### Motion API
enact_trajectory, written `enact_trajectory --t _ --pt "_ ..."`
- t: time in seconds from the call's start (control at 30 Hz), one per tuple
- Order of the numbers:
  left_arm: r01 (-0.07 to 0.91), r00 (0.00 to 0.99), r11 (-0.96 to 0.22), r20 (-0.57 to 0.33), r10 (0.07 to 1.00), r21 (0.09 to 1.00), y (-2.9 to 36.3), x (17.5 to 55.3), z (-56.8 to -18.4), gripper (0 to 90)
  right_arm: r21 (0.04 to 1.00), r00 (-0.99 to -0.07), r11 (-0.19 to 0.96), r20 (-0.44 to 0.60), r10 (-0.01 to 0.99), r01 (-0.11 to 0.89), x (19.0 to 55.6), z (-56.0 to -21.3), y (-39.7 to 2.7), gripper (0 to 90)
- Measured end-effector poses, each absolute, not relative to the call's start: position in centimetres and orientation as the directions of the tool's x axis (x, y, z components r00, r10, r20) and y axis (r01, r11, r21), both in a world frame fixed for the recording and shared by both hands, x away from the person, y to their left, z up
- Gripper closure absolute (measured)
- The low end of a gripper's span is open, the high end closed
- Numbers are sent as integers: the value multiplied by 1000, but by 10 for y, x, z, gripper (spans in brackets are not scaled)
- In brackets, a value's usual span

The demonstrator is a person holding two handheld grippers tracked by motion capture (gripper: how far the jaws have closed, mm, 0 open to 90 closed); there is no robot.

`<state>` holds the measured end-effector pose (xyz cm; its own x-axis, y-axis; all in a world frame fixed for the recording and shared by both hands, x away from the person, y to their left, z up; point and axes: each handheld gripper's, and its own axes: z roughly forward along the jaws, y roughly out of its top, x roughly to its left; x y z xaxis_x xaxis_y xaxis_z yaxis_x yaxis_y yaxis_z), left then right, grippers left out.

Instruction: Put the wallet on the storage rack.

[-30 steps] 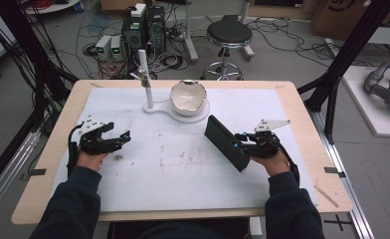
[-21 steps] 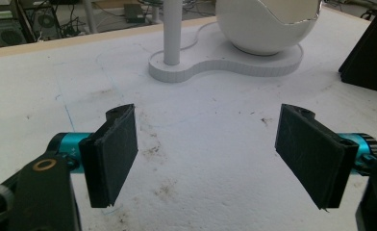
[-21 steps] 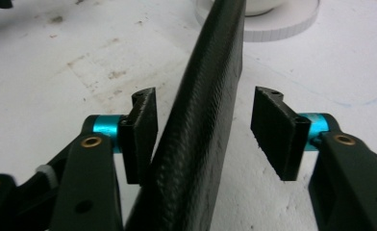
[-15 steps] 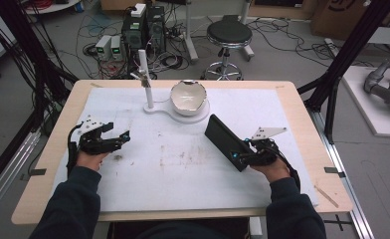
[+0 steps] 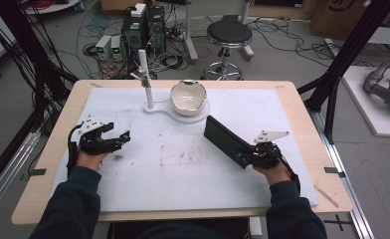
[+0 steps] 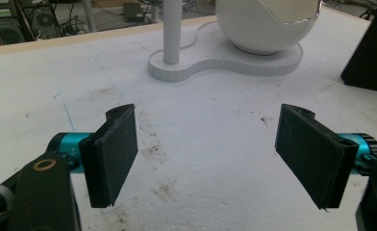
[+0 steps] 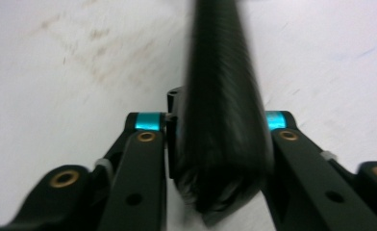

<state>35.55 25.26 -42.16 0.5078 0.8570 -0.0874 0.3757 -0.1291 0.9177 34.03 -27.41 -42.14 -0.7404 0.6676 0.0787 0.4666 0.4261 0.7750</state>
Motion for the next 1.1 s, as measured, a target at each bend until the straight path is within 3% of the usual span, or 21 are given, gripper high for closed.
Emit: enact_trajectory --t 0.43,0.67,0.87,1.1 --pt "380 509 -132 -87 856 916 252 356 -422 227 901 -693 282 29 720 330 332 -389 -286 729" --pt "379 507 -132 -86 857 916 252 355 -422 227 904 -685 320 -43 727 283 332 -364 -282 728" --pt "377 508 -133 -84 857 917 252 355 -422 228 865 -696 393 -74 714 311 346 -348 -275 727" --pt "375 511 -133 -85 856 917 252 355 -422 229 877 -710 394 -91 698 275 359 -351 -262 705"
